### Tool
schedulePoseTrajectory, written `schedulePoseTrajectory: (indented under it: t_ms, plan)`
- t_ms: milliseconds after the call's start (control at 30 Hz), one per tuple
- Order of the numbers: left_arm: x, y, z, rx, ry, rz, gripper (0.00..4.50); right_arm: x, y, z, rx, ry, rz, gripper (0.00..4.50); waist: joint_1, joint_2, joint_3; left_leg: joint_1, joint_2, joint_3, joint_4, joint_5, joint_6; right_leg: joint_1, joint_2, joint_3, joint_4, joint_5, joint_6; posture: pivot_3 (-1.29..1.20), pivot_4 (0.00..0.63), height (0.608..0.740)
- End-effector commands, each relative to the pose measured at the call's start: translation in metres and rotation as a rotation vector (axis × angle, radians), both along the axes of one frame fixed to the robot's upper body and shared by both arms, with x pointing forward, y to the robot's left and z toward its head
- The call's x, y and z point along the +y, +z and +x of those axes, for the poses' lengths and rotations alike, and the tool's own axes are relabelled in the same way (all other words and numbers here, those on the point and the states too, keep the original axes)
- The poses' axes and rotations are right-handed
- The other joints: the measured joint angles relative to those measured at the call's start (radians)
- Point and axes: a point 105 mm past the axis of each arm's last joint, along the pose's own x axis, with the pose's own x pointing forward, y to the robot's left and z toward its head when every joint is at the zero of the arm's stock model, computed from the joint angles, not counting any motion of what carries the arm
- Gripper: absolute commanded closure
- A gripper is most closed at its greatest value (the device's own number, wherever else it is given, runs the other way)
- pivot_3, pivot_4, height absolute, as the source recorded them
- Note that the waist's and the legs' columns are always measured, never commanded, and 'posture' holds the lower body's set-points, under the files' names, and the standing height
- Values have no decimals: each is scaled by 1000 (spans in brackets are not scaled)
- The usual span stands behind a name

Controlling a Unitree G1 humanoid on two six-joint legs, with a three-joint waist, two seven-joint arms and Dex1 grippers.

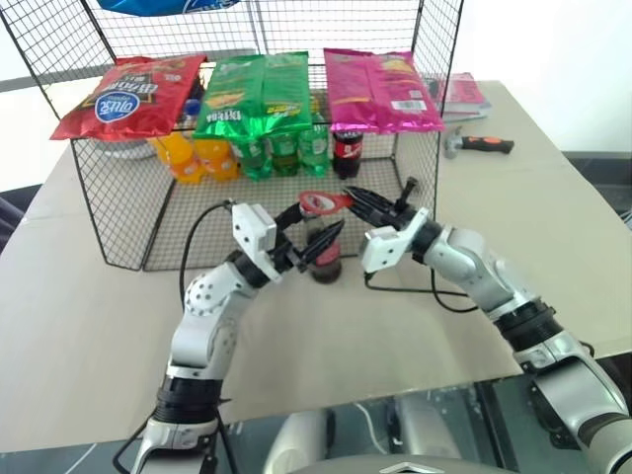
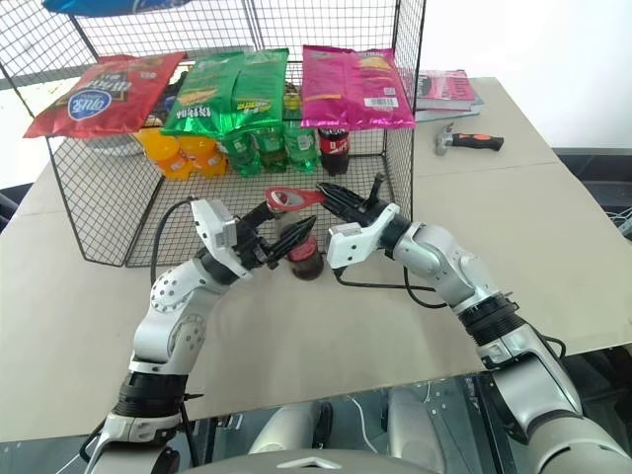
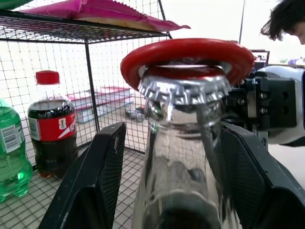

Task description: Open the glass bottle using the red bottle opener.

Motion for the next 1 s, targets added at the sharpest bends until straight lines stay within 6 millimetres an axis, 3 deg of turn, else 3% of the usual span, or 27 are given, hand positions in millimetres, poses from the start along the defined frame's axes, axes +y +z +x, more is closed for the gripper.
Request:
schedulePoseTrajectory:
  t_ms: [33,400,533,700,1000]
  plan:
    - [2,14,-9,-43,-11,-8,1547,-4,-18,3,38,-20,-70,4500,0,0,0,0,0,0,0,0,0,0,0,0,0,0,0,0,150,740]
    - [6,16,-11,-14,-18,-5,1547,-3,-18,3,40,-18,-64,4500,0,0,0,0,0,0,0,0,0,0,0,0,0,-1,-2,0,150,740]
    - [6,16,-13,-9,-19,-2,3061,-3,-18,3,40,-17,-60,4500,0,0,0,0,0,0,0,0,0,0,0,0,0,-1,-2,0,150,740]
    - [5,18,-14,-8,-32,-1,3414,-3,-18,3,43,-20,-55,4500,0,0,0,0,0,0,0,0,0,0,0,0,0,-2,-3,0,150,740]
    - [7,5,-19,24,-23,37,3429,-4,-17,3,45,-23,-42,4500,-1,0,0,0,0,0,0,0,0,0,0,0,0,-2,-3,0,150,740]
